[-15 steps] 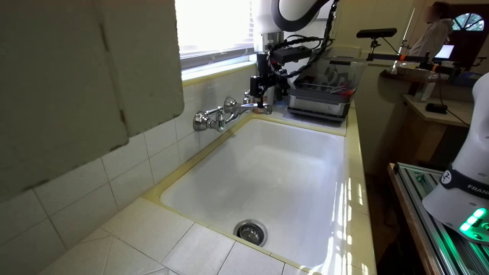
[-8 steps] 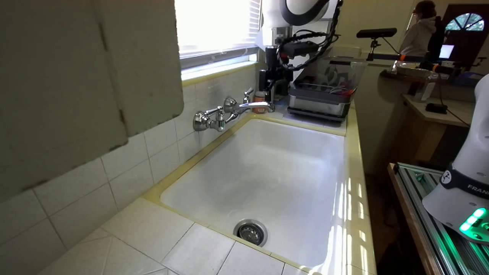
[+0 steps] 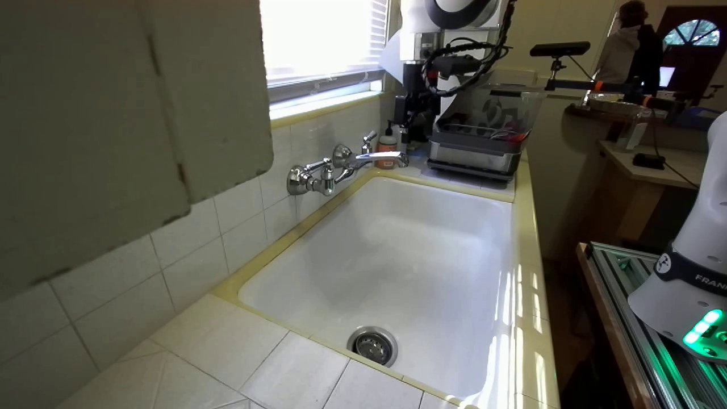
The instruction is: Open then close the right tap, then turn the faucet to the right
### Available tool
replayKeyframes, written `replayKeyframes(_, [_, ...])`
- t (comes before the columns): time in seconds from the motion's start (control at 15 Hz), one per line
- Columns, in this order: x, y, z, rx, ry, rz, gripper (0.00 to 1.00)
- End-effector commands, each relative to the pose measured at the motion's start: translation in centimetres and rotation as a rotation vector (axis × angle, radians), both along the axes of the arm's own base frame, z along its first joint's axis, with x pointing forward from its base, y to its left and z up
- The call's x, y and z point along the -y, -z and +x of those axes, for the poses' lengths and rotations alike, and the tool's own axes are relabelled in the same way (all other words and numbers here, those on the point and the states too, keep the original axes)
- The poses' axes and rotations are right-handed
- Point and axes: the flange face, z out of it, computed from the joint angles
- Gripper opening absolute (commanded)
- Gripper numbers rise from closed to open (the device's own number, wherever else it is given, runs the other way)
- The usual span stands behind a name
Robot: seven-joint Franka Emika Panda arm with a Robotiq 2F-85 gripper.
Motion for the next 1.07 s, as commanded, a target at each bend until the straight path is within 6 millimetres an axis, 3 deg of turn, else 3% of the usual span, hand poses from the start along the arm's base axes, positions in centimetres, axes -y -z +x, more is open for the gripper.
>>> replayKeyframes(0.0, [-0.3, -2.5, -1.6, 0.059, -0.049, 0.052, 1.0])
replayKeyframes(0.4, [-1.7, -6.8, -2.9, 0.123, -0.06, 0.042, 1.0])
replayKeyframes(0.87, [-3.7, -10.2, -4.9, 0.179, -0.09, 0.026, 1.0])
replayKeyframes(0.93, [-3.3, -9.9, -3.5, 0.178, -0.085, 0.028, 1.0])
replayKeyframes(1.0, [-3.4, -10.3, -3.7, 0.184, -0.088, 0.027, 1.0])
